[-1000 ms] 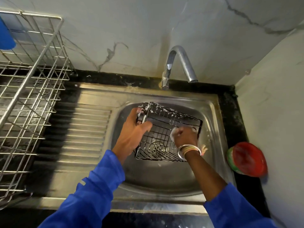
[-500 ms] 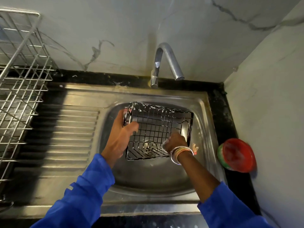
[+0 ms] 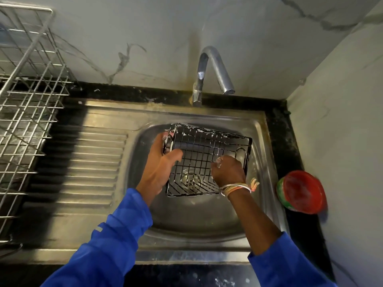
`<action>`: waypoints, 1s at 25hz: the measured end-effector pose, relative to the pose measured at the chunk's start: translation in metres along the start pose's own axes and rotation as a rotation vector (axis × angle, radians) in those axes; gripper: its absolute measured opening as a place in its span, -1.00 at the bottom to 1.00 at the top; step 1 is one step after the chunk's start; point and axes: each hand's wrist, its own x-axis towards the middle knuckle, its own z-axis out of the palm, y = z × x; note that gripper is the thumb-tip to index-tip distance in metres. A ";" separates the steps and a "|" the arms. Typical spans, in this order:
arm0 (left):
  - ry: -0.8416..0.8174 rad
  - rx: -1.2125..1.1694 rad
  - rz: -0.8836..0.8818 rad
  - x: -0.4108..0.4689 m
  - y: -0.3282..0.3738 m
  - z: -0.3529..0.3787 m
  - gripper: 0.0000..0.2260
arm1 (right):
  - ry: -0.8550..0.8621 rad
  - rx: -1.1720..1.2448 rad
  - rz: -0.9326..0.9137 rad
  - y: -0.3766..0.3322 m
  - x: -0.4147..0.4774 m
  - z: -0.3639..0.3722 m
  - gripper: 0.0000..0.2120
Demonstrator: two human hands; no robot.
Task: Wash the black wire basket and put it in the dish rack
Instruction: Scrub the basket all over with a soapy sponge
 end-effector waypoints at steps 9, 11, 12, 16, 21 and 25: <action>-0.021 -0.040 -0.010 -0.009 -0.002 0.004 -0.37 | -0.322 -0.296 0.054 0.006 0.015 -0.015 -0.63; -0.009 -0.043 0.003 -0.010 -0.002 0.004 -0.38 | -0.358 -0.337 0.076 0.013 0.012 -0.015 -0.67; -0.003 -0.042 0.008 -0.011 -0.002 0.003 -0.38 | -0.336 -0.317 0.082 0.014 0.010 -0.017 -0.70; -0.028 -0.038 0.059 -0.020 0.000 0.008 -0.49 | 0.092 -0.145 0.046 -0.001 0.023 -0.036 -0.78; 0.040 -0.047 0.062 -0.023 0.004 0.009 -0.43 | 0.003 -0.309 -0.065 0.007 0.015 -0.014 -0.83; -0.004 -0.046 0.093 -0.020 0.008 0.006 -0.50 | 0.018 -0.105 -0.006 0.015 0.020 -0.006 -0.83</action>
